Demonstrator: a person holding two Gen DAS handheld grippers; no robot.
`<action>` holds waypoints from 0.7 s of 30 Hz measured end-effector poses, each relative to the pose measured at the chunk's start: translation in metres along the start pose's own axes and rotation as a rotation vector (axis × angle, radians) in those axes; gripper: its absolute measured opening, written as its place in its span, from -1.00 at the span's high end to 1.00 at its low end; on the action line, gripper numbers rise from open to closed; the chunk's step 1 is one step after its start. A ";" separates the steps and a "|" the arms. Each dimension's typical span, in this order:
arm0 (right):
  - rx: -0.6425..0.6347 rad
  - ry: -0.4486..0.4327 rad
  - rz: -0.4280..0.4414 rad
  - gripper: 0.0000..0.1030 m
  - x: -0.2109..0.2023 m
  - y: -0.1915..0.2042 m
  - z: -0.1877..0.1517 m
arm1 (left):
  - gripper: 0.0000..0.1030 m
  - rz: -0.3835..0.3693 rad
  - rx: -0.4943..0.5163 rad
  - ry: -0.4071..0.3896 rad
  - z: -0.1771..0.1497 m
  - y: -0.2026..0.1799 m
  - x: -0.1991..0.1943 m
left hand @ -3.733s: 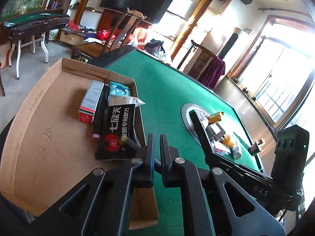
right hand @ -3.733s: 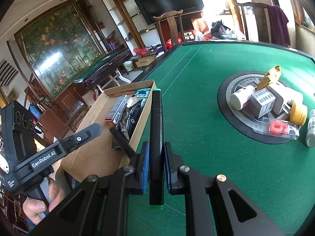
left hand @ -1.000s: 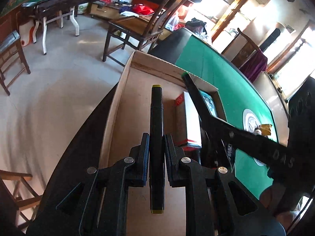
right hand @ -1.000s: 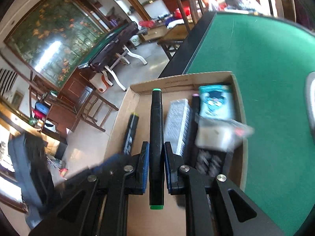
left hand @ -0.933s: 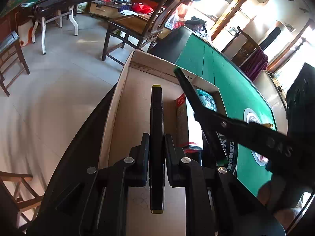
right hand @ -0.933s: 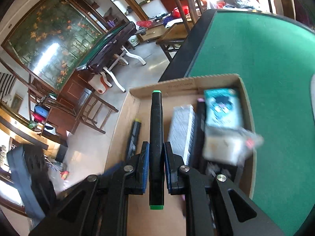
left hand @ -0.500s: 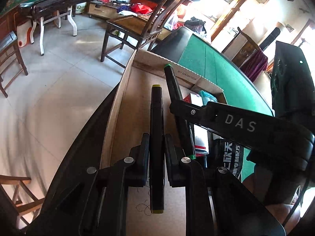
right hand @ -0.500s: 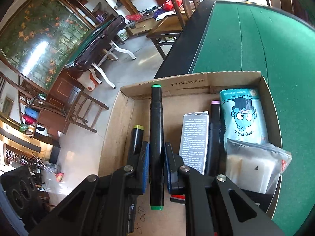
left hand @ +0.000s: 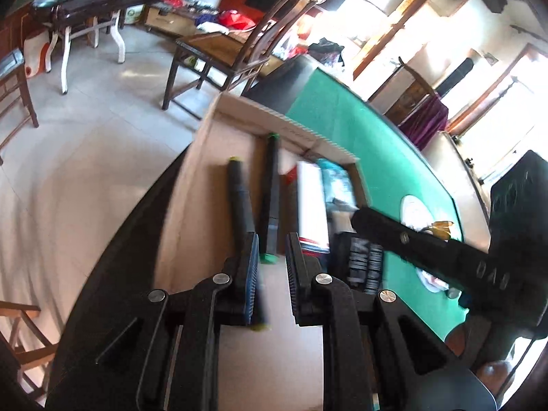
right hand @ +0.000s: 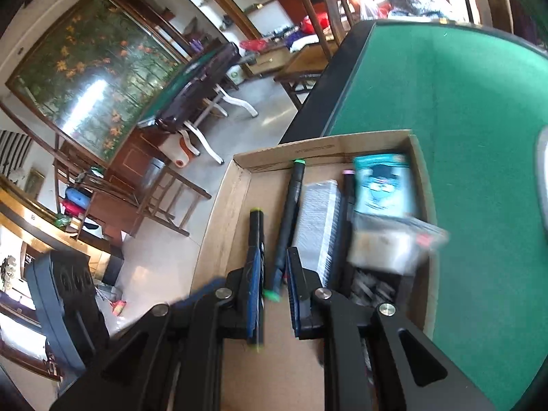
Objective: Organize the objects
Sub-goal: 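Move both open tools back to the pile of items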
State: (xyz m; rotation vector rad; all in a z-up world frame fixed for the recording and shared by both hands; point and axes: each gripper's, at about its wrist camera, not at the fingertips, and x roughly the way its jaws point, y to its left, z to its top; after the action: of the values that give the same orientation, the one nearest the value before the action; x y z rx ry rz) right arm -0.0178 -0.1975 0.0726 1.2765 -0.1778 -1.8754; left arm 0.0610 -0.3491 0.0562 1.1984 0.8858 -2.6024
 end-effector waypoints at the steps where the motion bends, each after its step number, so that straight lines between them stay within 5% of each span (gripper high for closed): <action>1: 0.001 -0.009 0.011 0.72 -0.010 -0.005 -0.003 | 0.72 -0.007 0.010 -0.002 0.000 -0.007 -0.003; 13: 0.118 -0.120 -0.003 0.72 -0.133 -0.134 -0.058 | 0.73 -0.037 0.252 0.081 -0.038 -0.160 0.036; 21: 0.266 -0.281 -0.143 0.68 -0.231 -0.252 -0.071 | 0.73 -0.071 0.468 0.145 -0.050 -0.258 0.104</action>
State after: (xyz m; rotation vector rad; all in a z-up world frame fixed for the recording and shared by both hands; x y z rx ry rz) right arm -0.0693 0.1476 0.0668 1.2185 -0.5116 -2.2079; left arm -0.0688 -0.0985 0.0714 1.5010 0.3447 -2.9088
